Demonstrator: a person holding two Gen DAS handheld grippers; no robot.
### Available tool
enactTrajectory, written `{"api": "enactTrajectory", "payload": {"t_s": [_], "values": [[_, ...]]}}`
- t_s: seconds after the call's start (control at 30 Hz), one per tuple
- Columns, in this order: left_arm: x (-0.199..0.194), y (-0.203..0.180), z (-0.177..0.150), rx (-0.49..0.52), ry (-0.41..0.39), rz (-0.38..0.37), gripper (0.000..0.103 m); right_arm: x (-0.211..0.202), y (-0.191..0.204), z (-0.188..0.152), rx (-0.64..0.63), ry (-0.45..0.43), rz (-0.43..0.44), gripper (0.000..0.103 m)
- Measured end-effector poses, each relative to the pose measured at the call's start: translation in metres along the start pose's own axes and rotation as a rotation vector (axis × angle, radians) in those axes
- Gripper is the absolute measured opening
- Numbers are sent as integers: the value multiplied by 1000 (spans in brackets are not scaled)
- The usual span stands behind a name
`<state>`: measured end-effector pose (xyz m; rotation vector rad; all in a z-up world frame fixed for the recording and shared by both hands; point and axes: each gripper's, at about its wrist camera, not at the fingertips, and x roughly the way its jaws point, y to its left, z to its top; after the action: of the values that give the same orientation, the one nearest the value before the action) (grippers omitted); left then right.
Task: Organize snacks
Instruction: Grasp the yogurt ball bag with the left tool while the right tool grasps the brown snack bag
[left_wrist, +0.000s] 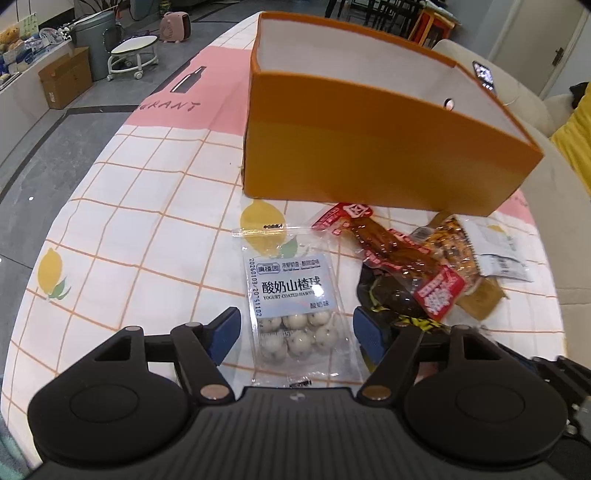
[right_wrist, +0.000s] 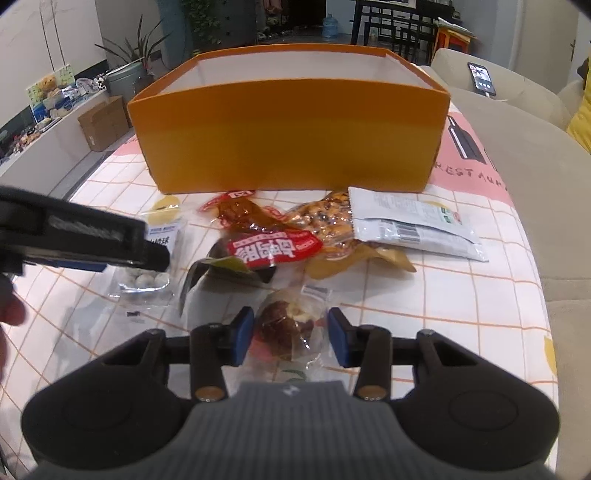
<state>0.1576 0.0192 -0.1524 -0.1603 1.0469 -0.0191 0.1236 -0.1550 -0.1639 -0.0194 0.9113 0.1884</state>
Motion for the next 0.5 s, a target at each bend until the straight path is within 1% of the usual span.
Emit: {"api": "enactTrajectory", "payload": {"t_s": [0.1, 0.13, 0.17, 0.23, 0.37, 0.5], "values": [[8, 1, 1, -23, 3, 9, 82, 2, 0, 0, -4, -6, 2, 42], [11, 1, 1, -29, 6, 17, 85, 2, 0, -1, -6, -7, 3, 42], [13, 1, 2, -39, 5, 21, 85, 3, 0, 0, -6, -10, 5, 42], [15, -1, 4, -44, -10, 38, 85, 3, 0, 0, -3, -13, 10, 43], [21, -10, 6, -3, -27, 68, 88, 4, -2, 1, 15, -7, 21, 44], [25, -17, 4, 59, -42, 107, 88, 7, -3, 0, 25, 3, 31, 45]]}}
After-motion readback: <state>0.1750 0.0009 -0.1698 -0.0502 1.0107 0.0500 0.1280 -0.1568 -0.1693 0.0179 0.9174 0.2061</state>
